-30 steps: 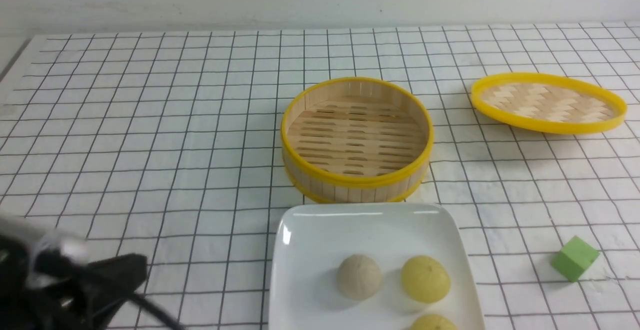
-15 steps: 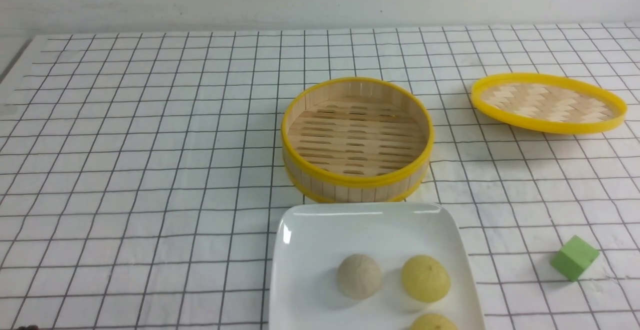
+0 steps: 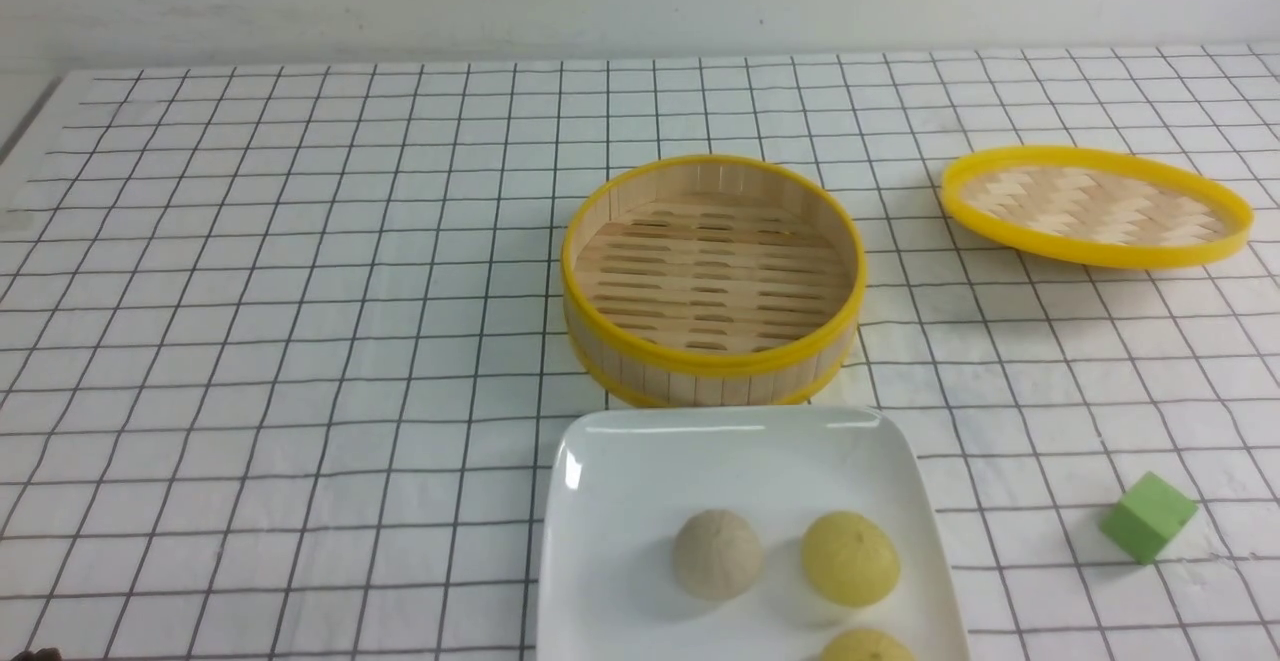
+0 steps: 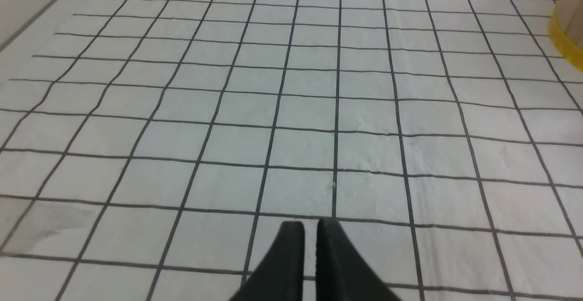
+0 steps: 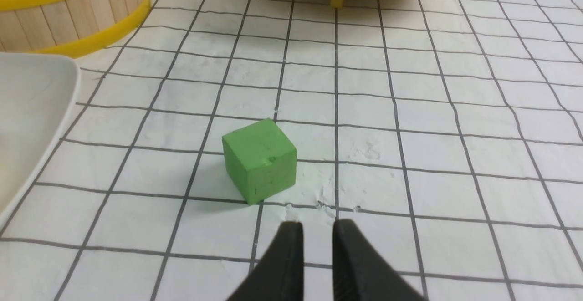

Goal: Put the steamed buns into the plate on the white-black tablecloth.

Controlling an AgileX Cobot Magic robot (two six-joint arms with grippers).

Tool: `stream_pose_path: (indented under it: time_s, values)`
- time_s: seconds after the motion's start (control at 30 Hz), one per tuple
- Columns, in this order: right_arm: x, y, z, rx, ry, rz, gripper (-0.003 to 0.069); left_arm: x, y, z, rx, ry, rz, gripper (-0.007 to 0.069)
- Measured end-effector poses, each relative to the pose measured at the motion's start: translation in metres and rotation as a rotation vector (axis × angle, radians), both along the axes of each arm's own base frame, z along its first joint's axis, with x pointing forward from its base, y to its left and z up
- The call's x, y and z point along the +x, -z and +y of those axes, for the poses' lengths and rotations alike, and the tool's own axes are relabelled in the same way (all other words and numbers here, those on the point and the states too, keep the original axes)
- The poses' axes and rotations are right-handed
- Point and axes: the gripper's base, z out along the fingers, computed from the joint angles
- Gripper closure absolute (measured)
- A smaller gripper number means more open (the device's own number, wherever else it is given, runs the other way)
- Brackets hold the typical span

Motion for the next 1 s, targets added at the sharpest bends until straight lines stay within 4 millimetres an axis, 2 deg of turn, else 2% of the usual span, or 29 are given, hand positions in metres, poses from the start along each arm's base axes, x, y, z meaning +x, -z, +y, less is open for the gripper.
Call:
stream_pose_path:
  time_s: [1.0]
  values:
    - [0.0,0.0,0.0,0.0,0.0,0.0,0.0488,0.0,-0.0001,0.0007,0.019,-0.002,0.0,0.0519]
